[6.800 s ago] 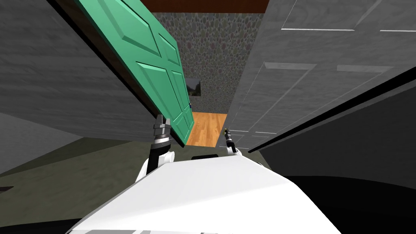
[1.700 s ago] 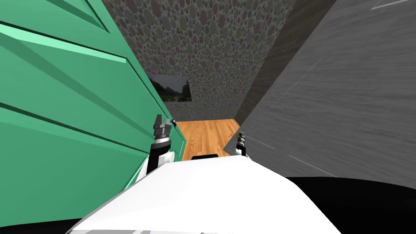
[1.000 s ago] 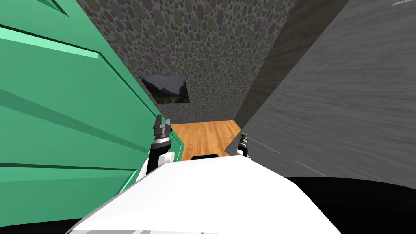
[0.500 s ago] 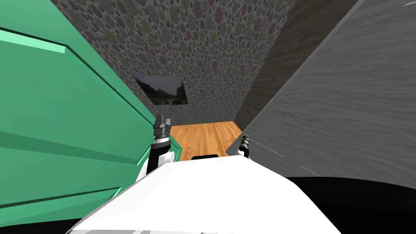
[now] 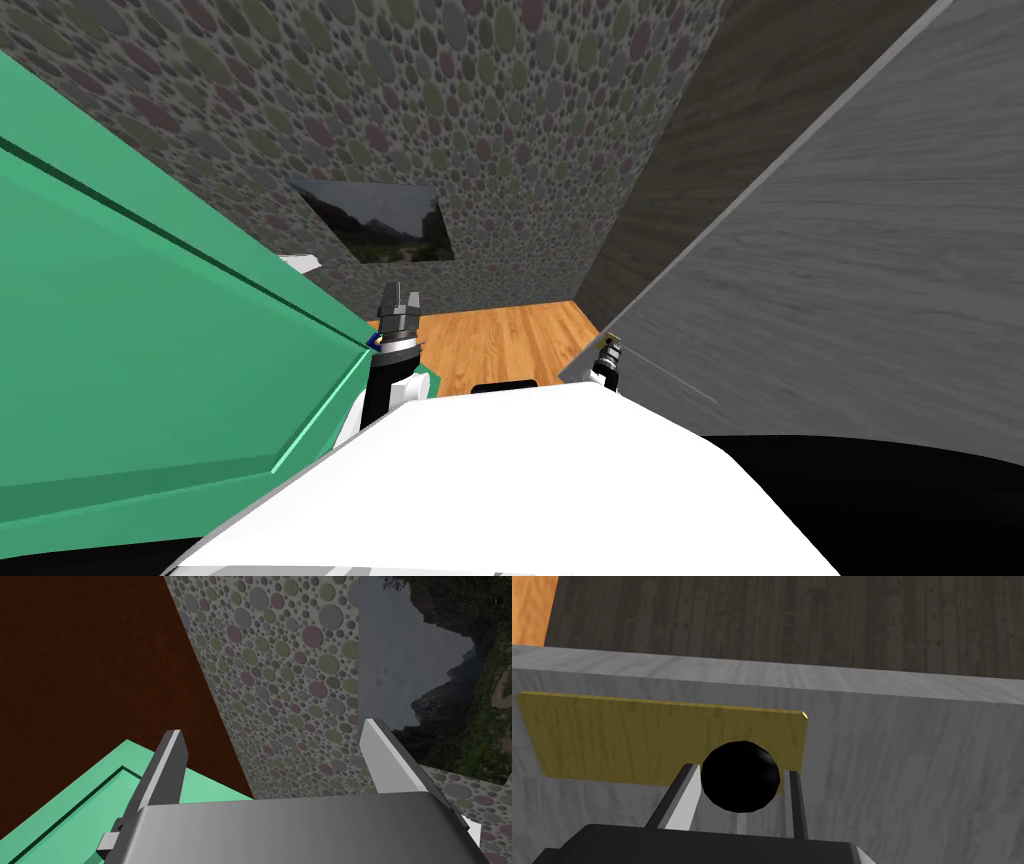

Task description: Push the door open

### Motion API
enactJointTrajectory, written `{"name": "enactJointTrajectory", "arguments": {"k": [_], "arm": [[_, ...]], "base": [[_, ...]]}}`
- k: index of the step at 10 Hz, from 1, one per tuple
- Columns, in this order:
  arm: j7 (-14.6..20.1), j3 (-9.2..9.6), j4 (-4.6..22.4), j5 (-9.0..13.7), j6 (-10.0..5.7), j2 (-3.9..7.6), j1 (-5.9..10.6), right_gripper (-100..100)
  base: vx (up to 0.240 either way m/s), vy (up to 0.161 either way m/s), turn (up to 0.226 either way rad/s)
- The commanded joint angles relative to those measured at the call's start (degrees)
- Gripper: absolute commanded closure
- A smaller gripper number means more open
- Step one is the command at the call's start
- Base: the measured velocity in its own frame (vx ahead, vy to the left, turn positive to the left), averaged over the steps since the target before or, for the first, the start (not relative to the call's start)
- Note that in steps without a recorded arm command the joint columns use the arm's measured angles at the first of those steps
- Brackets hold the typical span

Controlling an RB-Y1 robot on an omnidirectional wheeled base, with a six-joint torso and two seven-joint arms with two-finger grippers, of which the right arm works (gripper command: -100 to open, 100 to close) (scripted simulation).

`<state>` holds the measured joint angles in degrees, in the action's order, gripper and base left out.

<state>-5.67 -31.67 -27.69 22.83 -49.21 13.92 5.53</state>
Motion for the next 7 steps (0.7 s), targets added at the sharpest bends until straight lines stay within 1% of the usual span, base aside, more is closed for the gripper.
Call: {"name": "enactJointTrajectory", "arguments": {"k": [1,2,3,4,5,6,7], "arm": [[-0.8,-0.76,-2.5,0.5,0.99,-0.31,-0.86,100],[-0.8,-0.76,-2.5,0.5,0.99,-0.31,-0.86,100],[-1.3,-1.93,-2.2,1.2,0.81,-0.14,-1.03,100],[-1.5,-2.41,-2.2,1.6,0.74,-0.07,-1.10,100],[-1.5,-2.41,-2.2,1.6,0.74,-0.07,-1.10,100],[-1.8,-3.19,-2.0,2.1,0.63,0.05,-1.21,100],[-1.5,-2.74,-1.3,1.8,0.57,-0.06,-1.08,100]], "base": [[0.130,-0.050,-0.026],[0.039,-0.040,0.005],[0.124,-0.048,-0.021],[0.211,-0.042,-0.035],[0.151,-0.025,-0.041],[0.147,-0.048,-0.047],[0.072,-0.030,-0.023]]}}
